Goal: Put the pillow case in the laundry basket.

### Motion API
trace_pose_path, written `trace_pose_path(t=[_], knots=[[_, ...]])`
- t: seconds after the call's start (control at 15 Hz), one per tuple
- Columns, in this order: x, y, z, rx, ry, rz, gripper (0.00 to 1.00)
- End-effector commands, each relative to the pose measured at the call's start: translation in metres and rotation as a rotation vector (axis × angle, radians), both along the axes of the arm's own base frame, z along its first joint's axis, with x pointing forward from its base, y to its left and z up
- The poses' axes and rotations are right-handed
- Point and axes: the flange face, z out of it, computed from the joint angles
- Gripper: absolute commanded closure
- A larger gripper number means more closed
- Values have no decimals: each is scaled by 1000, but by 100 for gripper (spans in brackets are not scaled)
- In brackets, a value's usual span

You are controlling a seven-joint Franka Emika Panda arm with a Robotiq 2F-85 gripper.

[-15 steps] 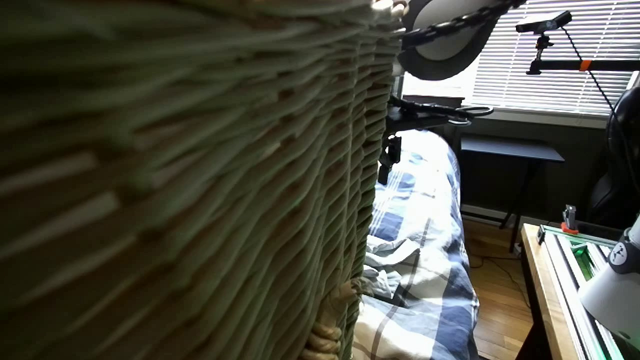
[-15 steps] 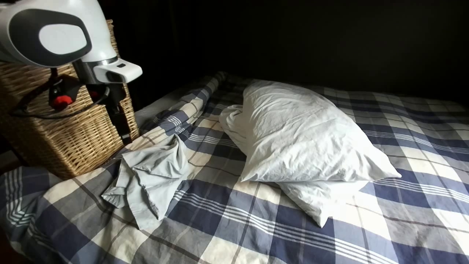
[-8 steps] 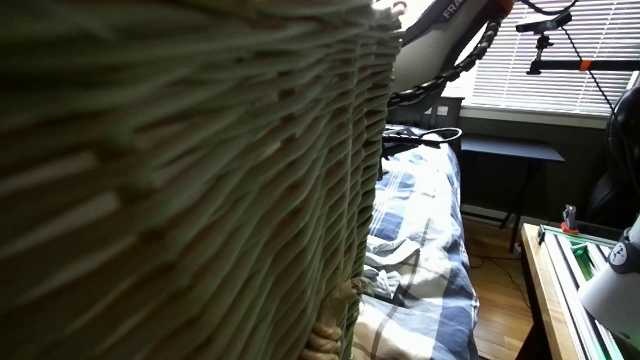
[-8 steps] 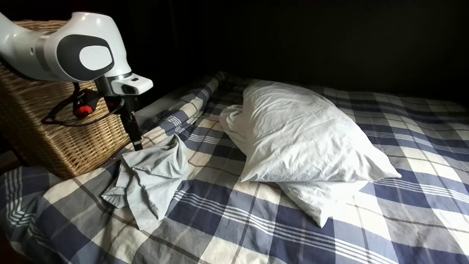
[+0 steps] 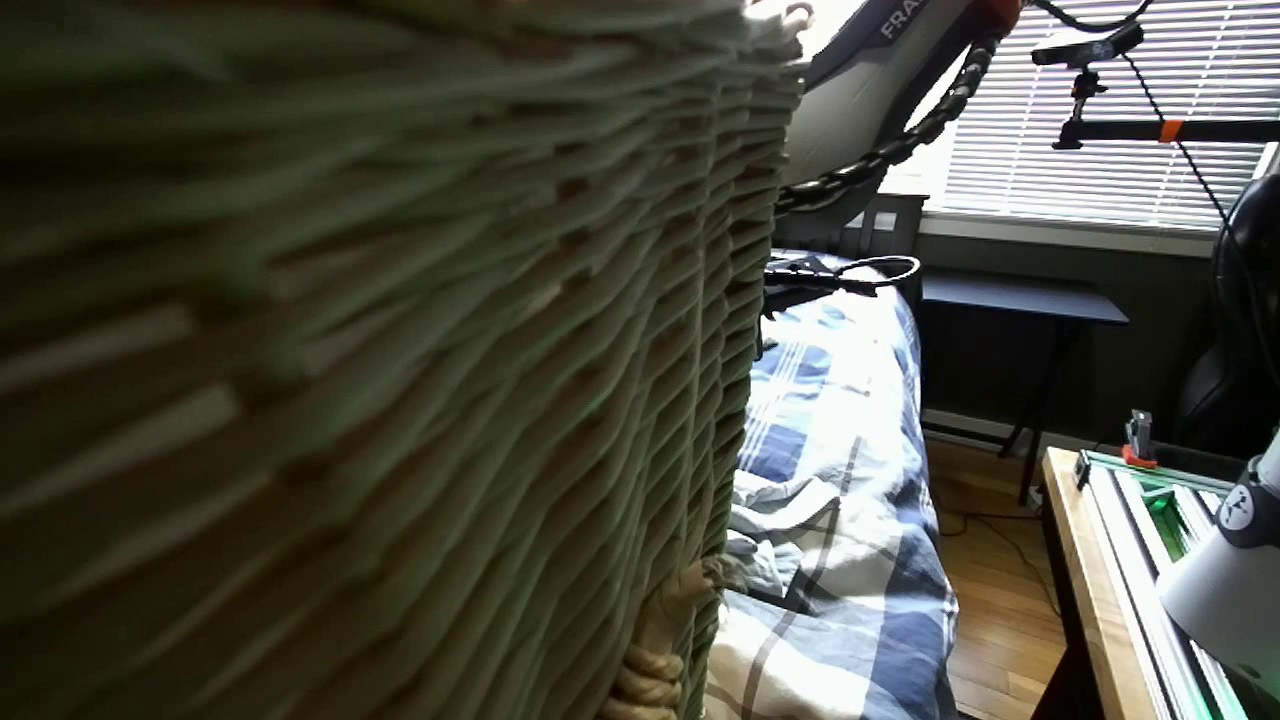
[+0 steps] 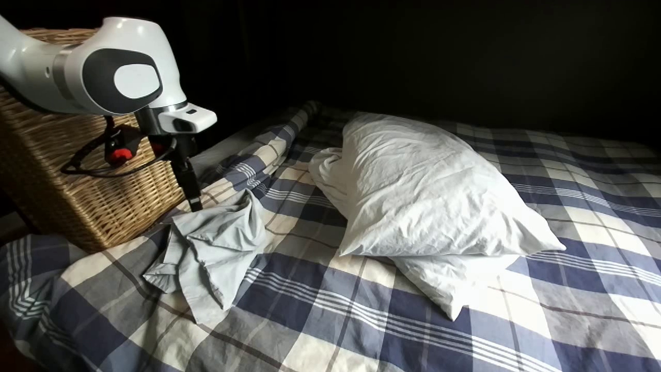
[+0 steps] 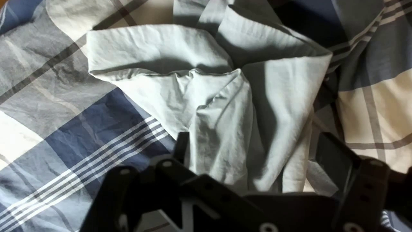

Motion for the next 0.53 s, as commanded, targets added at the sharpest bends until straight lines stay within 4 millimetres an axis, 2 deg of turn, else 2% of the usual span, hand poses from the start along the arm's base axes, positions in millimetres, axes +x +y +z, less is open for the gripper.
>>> trace_pose_path(t=[0.0,0.13,0.47], knots=[[0,0,0,0,0,0,0],[2,3,-1,2,5,-2,0],[17,30,-10,2,-2,2,0]])
